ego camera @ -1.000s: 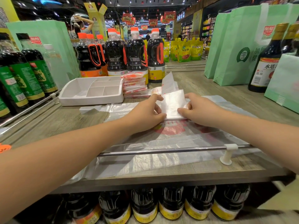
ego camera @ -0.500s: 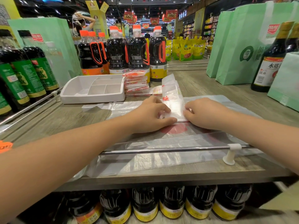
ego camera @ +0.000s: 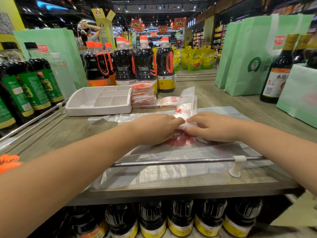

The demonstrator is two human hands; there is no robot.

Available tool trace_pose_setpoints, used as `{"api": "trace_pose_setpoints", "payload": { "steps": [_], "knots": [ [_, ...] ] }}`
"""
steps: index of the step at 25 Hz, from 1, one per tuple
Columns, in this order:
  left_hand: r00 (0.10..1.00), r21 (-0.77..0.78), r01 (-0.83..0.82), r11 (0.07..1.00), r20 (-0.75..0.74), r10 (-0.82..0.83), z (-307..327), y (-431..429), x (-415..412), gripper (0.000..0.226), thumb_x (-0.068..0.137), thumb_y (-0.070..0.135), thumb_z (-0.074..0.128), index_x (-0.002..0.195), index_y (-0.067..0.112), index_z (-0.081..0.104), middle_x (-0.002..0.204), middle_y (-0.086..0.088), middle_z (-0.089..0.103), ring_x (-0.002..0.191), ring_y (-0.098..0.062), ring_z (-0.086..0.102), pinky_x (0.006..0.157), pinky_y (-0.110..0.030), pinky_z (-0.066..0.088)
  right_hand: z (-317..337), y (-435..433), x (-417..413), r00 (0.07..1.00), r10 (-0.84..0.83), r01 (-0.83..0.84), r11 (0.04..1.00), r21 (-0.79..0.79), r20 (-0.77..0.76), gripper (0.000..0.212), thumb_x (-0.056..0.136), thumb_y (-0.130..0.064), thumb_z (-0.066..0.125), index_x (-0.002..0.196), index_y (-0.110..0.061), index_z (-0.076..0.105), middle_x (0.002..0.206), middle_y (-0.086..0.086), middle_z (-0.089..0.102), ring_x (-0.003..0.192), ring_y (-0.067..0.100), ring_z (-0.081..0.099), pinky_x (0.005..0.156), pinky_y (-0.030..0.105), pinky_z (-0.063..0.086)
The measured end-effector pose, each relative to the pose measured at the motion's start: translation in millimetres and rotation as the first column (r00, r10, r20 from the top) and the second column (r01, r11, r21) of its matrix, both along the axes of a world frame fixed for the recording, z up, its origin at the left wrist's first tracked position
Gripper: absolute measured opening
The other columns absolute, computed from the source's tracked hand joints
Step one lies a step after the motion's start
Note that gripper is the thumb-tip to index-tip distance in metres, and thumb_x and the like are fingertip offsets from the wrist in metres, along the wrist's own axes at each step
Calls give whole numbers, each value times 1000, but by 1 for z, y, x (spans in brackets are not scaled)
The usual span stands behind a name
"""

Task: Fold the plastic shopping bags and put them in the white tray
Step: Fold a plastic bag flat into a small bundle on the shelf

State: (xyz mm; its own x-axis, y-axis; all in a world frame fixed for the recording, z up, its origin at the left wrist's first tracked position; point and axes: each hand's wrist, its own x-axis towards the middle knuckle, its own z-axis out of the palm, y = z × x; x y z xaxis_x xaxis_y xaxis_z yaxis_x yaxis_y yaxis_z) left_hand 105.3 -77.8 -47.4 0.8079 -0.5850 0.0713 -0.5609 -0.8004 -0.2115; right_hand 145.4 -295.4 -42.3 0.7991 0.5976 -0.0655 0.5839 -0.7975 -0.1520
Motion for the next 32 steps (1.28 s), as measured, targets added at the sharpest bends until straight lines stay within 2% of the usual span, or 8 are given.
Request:
{"api": "trace_pose_setpoints", "payload": {
  "steps": [4,9,13,17,19,23,27,32],
  "knots": [
    [999,-142,14,990,54,-7,-3,0,1,38,101,13,47,138,17,55,133,-4,56,115,-25,57,93,-37,47,4,-7,-6,999,48,-48,999,18,1,74,89,-69,49,153,-36,33,156,-12,35,136,10,39,108,25,32],
    [991,-433,121,893,107,-82,-9,17,3,21,96,12,59,112,14,73,102,-2,69,89,-17,63,79,-30,50,5,-7,-13,990,100,-101,995,-1,99,66,91,-66,51,148,-35,41,146,-14,45,130,8,44,107,24,33],
    [993,-598,97,795,11,-113,-4,22,-9,19,98,14,59,110,17,73,98,6,72,86,-3,61,72,-8,42,9,-14,-13,974,173,-183,981,65,146,32,95,-46,59,127,-43,62,120,-17,62,113,7,56,100,34,46],
    [977,-526,-6,850,-186,-107,-7,26,-15,36,97,26,61,132,31,61,130,14,60,119,0,53,101,-14,40,8,-17,-12,982,141,-152,985,80,127,33,96,-31,58,123,-48,66,121,-24,65,111,4,59,98,32,49],
    [987,-490,-5,872,-142,-74,-11,23,-9,38,97,27,62,135,28,60,132,12,60,119,-2,52,101,-13,37,8,-18,-10,986,128,-140,983,119,103,35,97,-29,55,119,-53,66,106,-27,70,95,0,64,86,25,53],
    [993,-535,26,844,-86,-85,-11,17,-3,21,97,23,60,116,21,70,104,5,69,88,-7,57,73,-22,42,10,-19,-11,997,66,-73,967,243,35,17,99,-46,51,100,-47,68,56,-35,58,50,-5,53,51,10,38],
    [985,-658,-87,748,-168,-34,-10,19,-8,23,98,24,61,116,34,72,100,18,71,84,-9,67,71,-7,47,9,-19,-9,998,49,-35,949,312,-37,12,92,-54,57,100,-51,67,82,-36,66,65,-17,55,58,4,38],
    [950,-669,-229,708,-314,11,-8,22,-5,22,100,36,57,116,35,71,104,21,72,92,0,65,86,-17,51,5,-15,-7,994,34,7,934,357,-108,17,96,-50,56,107,-50,68,98,-27,71,72,-10,61,68,11,45]
  ]
}}
